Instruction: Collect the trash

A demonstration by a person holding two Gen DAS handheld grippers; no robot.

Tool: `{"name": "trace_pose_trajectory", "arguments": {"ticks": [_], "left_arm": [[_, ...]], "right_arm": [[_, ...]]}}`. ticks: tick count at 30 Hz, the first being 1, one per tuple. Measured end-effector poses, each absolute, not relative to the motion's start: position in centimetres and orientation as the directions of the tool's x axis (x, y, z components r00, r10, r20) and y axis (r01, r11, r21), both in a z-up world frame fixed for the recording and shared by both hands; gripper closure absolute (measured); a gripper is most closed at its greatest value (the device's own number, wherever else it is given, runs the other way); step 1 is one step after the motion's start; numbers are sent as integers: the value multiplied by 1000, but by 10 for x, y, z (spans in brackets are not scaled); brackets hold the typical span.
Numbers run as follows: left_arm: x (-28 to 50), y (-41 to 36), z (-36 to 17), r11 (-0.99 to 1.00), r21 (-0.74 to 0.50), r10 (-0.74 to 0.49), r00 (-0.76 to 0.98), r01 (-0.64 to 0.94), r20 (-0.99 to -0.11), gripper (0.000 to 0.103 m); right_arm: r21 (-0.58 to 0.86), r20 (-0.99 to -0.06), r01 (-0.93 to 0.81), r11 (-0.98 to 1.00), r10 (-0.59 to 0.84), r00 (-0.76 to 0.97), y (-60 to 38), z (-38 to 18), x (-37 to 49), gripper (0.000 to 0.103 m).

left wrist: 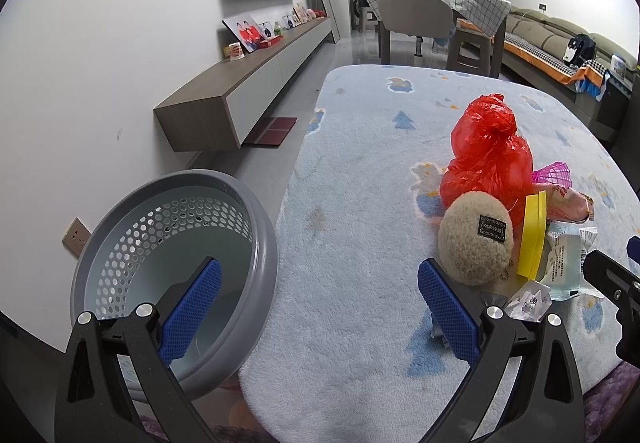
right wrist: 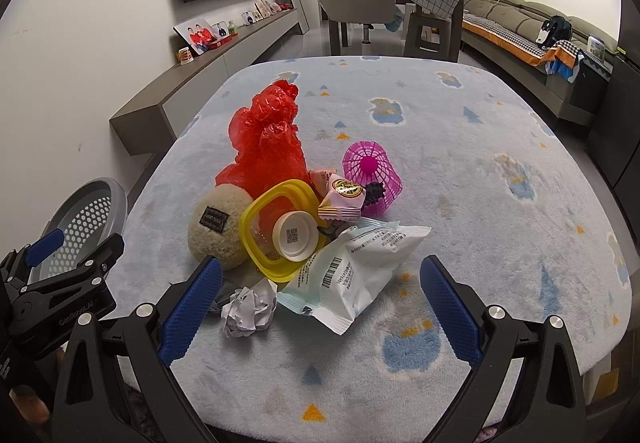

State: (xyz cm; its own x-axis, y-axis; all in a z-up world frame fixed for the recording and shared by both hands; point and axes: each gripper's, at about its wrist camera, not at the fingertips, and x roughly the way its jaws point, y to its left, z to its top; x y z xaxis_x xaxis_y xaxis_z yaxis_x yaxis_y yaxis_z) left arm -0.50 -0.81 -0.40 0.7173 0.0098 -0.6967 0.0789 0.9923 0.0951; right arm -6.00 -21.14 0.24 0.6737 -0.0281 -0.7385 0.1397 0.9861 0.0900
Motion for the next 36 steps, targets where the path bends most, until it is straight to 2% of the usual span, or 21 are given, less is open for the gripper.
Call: {"name": "trace_pose_trajectory", "arguments": {"ticks": [20, 36], "left_arm": [[-6, -13, -5, 991, 79, -19, 717, 104, -697, 6], [-1, -22, -12, 988, 98, -17, 711, 120, -703, 6]], "right_arm": [[100, -761, 169, 981, -34, 648, -235, -11, -60, 8], [118, -819, 200, 973, -18, 574, -244, -37, -39, 8]]}}
